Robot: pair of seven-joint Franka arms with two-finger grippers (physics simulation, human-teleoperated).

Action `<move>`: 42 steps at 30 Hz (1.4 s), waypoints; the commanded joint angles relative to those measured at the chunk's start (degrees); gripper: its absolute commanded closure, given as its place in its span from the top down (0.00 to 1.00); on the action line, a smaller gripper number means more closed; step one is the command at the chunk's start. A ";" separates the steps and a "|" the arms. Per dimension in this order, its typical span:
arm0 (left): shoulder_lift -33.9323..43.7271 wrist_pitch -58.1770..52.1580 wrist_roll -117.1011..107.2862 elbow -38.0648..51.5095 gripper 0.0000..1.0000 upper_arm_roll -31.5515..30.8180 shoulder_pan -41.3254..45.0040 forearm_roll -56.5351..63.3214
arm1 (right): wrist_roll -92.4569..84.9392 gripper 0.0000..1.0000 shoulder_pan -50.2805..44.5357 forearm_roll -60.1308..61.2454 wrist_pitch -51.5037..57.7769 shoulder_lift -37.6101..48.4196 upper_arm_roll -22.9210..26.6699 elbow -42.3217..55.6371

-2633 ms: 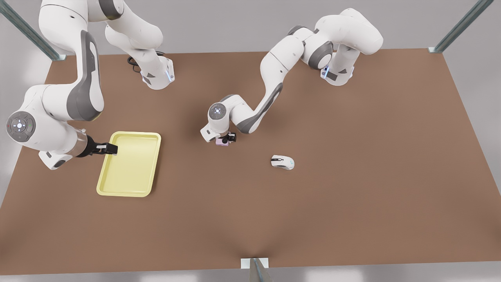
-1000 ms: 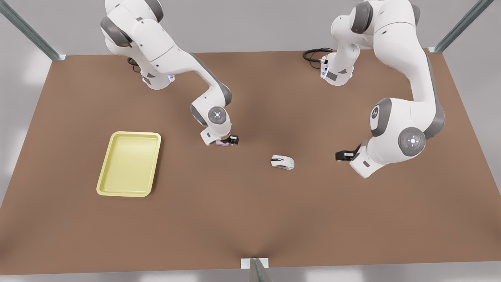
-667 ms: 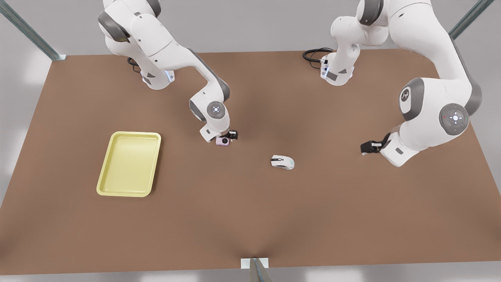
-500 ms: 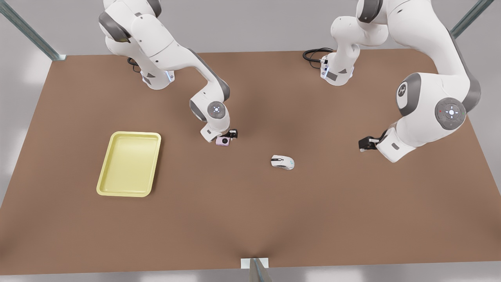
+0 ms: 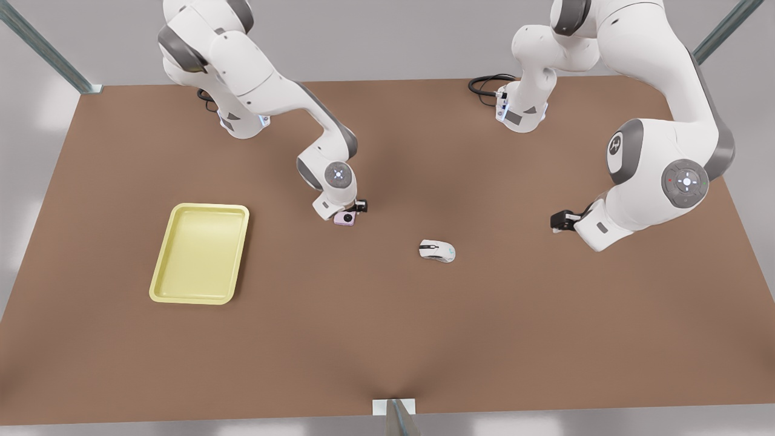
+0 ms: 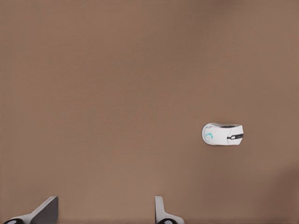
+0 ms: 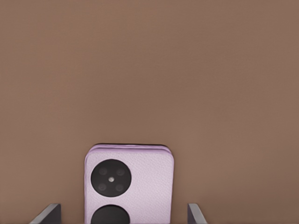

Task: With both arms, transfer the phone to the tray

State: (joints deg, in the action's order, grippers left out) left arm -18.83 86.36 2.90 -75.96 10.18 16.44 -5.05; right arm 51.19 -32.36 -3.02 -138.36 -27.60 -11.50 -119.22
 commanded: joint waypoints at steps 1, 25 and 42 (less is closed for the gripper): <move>0.11 -0.23 2.90 0.03 1.00 0.01 0.00 0.04 | 1.64 1.00 0.02 0.04 -2.09 -0.09 -0.02 -0.13; -0.24 0.30 2.99 -0.50 1.00 0.01 0.00 0.04 | 0.14 1.00 0.02 0.12 -8.50 -0.97 -0.10 -3.30; -0.15 0.56 2.99 -0.94 1.00 -0.07 0.00 -0.66 | -1.00 0.98 0.37 -0.14 -11.40 -0.79 -0.02 -4.61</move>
State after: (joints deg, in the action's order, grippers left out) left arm -19.11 86.88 5.60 -76.88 10.12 16.43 -5.28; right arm 51.20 -31.99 -3.12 -149.37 -28.42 -11.52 -123.81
